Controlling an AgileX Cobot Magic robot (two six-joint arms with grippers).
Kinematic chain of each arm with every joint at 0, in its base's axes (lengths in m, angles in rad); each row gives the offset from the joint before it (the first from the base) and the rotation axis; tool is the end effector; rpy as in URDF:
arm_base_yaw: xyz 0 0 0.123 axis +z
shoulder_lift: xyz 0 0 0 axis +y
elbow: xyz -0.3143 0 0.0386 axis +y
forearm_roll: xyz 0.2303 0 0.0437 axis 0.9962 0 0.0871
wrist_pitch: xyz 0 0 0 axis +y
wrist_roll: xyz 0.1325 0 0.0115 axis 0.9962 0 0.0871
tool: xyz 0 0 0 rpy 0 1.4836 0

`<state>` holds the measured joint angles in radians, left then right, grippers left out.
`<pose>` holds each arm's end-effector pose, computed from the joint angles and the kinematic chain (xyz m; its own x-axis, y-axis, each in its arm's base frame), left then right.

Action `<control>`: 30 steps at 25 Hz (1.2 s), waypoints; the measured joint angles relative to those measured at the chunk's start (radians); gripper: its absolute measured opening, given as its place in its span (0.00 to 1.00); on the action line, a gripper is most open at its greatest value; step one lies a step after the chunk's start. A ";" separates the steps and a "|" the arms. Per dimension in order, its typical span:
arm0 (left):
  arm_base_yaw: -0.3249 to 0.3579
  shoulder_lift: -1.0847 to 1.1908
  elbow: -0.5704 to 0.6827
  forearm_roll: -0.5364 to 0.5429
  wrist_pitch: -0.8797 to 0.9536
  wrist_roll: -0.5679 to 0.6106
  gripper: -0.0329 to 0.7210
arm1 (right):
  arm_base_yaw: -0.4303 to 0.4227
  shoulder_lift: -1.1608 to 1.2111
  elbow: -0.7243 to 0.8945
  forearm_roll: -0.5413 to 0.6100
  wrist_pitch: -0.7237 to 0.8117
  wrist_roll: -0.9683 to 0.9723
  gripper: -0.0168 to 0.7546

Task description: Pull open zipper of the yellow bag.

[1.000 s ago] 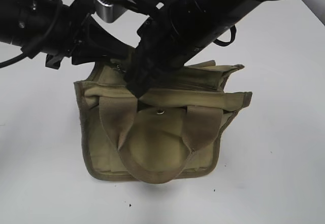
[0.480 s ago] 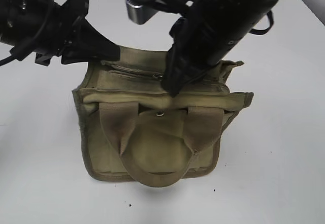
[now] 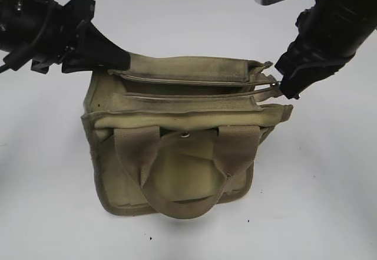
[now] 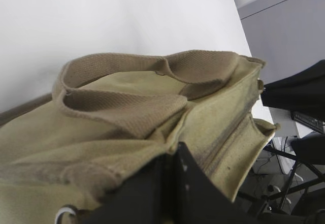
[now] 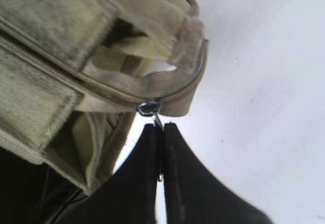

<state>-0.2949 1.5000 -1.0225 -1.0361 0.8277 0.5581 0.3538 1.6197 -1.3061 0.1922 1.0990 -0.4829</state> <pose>0.2674 -0.1693 0.2918 -0.8902 0.0364 -0.4542 0.3611 0.6643 -0.6545 0.2916 0.1318 0.2787 -0.6917 -0.6594 -0.2944 -0.7013 0.7107 0.0558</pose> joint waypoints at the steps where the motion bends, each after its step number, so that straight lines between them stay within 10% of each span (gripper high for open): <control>1: 0.000 0.000 0.000 0.002 0.000 0.000 0.05 | -0.009 0.000 0.001 0.001 0.008 0.004 0.02; 7: 0.000 -0.006 0.000 0.010 -0.001 0.000 0.11 | -0.015 -0.016 0.003 0.128 0.026 0.017 0.15; 12: 0.005 -0.070 -0.009 0.025 -0.002 0.000 0.48 | -0.015 -0.111 0.003 0.167 0.086 0.091 0.68; 15: 0.005 -0.154 -0.012 0.100 -0.003 0.000 0.63 | -0.015 -0.179 0.004 0.140 0.109 0.140 0.83; 30: 0.005 -0.871 0.154 0.968 0.269 -0.450 0.68 | -0.015 -0.897 0.528 -0.078 0.115 0.338 0.78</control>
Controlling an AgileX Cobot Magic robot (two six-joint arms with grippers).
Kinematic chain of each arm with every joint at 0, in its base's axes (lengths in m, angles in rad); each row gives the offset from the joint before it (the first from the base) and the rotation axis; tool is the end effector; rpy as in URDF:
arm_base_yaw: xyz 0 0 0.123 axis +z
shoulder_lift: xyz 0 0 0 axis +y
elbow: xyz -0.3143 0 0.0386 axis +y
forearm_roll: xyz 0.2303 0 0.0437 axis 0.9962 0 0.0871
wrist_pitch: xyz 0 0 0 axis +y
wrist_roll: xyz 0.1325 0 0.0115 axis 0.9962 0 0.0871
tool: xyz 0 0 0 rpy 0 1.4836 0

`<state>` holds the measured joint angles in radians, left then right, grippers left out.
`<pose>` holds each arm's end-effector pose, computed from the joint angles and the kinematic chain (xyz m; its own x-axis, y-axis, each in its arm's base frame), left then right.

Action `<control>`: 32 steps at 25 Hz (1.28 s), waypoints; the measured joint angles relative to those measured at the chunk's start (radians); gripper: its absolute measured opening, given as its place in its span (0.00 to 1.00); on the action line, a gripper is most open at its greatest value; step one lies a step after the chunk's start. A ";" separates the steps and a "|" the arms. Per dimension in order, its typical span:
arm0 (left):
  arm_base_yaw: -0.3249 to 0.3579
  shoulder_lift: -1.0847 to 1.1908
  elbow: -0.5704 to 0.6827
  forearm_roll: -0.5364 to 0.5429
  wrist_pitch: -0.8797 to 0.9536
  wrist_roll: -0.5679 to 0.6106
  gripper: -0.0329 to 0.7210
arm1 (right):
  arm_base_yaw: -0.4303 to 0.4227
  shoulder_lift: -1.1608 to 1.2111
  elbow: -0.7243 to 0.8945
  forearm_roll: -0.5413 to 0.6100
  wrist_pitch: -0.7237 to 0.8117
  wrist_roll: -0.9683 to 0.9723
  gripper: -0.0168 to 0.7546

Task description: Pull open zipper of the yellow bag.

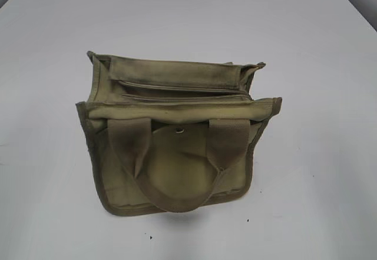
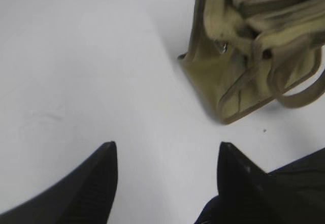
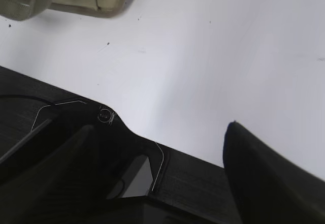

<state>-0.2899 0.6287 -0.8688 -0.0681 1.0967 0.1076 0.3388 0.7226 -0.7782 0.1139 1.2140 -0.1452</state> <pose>0.0717 -0.0298 0.3439 -0.6391 0.2702 -0.7201 0.3770 0.9261 0.0130 0.0715 0.0402 0.3003 -0.7825 -0.3865 -0.4881 -0.4636 0.8851 0.0423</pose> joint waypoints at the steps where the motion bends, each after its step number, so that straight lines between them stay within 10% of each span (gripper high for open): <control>1: 0.000 -0.044 0.035 0.024 0.013 -0.006 0.68 | 0.000 -0.058 0.028 0.000 0.001 0.000 0.78; 9: 0.000 -0.436 0.306 0.057 0.048 -0.014 0.68 | 0.000 -0.422 0.203 -0.015 0.001 -0.005 0.78; 32: 0.000 -0.564 0.351 0.060 -0.030 -0.015 0.68 | 0.000 -0.515 0.297 -0.020 -0.119 -0.012 0.78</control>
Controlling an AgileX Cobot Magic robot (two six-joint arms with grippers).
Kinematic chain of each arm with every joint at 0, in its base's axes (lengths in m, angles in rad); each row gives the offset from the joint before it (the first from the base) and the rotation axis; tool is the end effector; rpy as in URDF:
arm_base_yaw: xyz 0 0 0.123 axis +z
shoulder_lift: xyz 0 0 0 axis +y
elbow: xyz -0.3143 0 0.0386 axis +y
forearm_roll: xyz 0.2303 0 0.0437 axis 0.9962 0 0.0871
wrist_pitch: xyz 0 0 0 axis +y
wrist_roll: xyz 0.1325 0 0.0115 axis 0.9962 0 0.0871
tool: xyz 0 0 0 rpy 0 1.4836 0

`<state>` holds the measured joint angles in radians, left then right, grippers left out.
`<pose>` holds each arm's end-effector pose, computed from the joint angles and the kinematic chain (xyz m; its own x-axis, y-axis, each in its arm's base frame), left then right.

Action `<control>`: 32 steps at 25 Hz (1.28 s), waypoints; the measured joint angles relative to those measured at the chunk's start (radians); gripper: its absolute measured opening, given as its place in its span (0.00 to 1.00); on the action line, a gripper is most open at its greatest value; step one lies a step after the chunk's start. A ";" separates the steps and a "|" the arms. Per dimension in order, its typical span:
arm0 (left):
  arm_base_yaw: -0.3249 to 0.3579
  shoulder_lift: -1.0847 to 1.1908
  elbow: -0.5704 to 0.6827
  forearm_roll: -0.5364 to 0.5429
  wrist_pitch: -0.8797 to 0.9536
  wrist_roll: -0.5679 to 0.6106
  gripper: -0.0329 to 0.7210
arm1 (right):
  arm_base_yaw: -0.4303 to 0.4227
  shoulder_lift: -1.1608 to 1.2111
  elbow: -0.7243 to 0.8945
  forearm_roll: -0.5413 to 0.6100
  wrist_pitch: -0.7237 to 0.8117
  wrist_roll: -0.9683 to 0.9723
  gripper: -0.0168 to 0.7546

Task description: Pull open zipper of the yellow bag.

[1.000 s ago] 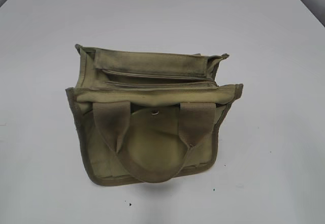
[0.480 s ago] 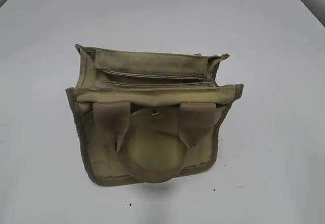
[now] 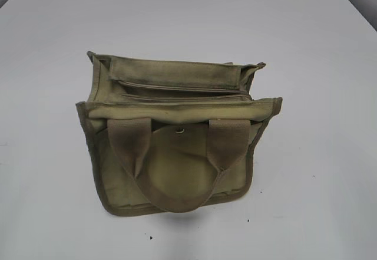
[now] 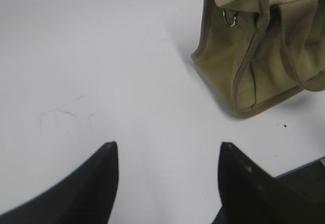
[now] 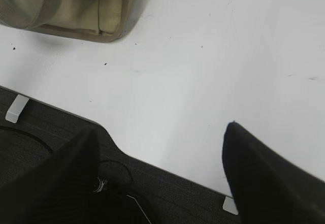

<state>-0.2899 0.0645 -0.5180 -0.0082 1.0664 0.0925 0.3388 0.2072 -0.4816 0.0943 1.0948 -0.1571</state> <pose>-0.0082 0.0015 0.2551 -0.4532 0.2275 -0.8619 0.3332 0.9400 0.0729 0.0046 0.0134 0.2413 -0.5816 -0.3249 -0.7458 -0.4589 0.8880 -0.0290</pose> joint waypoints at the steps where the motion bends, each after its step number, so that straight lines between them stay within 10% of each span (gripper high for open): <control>1: 0.000 0.000 0.000 0.000 0.000 0.000 0.68 | 0.000 0.000 0.000 0.000 0.000 0.000 0.78; 10: 0.020 0.000 0.000 -0.001 -0.001 0.000 0.68 | -0.114 -0.001 0.000 0.000 0.000 0.000 0.78; 17: 0.213 -0.001 0.000 -0.001 -0.003 0.000 0.68 | -0.325 -0.069 0.000 0.000 -0.002 0.000 0.78; 32: 0.247 -0.070 0.000 -0.001 -0.004 0.000 0.68 | -0.337 -0.213 0.000 0.015 -0.004 0.000 0.78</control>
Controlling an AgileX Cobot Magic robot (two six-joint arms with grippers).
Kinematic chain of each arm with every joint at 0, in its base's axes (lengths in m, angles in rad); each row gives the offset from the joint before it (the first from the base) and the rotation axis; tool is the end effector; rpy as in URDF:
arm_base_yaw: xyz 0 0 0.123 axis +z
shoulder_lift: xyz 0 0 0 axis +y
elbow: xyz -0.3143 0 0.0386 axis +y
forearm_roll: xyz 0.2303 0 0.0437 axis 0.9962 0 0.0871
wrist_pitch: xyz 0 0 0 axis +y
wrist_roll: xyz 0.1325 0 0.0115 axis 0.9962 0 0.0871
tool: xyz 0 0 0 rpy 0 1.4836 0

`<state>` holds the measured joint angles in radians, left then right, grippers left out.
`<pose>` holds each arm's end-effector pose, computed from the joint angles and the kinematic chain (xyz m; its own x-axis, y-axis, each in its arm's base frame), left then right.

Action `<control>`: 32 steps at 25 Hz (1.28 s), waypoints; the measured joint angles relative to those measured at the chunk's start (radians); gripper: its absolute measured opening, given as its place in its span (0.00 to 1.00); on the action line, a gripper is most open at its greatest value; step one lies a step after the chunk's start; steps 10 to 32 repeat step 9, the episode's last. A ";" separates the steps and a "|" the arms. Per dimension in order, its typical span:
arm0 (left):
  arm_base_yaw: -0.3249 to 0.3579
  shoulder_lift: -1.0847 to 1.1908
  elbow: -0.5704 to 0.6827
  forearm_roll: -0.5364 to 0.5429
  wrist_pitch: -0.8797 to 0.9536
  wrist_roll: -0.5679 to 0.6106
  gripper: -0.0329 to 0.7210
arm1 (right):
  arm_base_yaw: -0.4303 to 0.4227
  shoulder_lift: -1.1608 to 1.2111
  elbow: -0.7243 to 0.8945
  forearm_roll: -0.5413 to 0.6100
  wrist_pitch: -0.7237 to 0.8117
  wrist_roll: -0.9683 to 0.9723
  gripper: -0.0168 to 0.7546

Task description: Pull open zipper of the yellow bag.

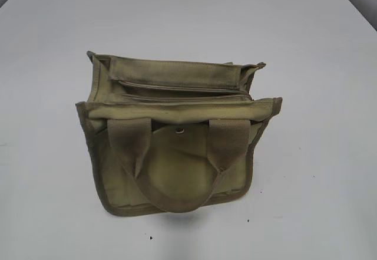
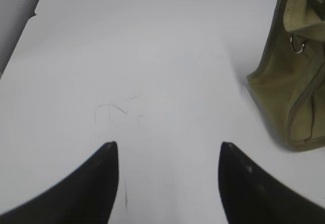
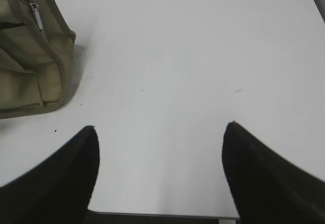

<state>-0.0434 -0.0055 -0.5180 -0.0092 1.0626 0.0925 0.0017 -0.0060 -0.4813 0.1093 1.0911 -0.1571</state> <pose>-0.0173 -0.0003 0.2547 -0.4301 0.1067 -0.8965 0.0888 0.9932 0.0756 -0.0163 0.0128 0.2410 -0.4799 -0.1066 -0.8708 -0.1377 0.9894 -0.0452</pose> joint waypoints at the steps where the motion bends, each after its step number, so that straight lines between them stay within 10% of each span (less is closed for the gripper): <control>1: 0.000 0.000 0.000 0.000 0.000 0.000 0.68 | 0.000 0.000 0.000 0.000 0.000 0.000 0.78; 32: 0.000 0.000 0.000 0.000 0.000 0.000 0.68 | -0.001 0.000 0.000 0.000 0.000 0.000 0.78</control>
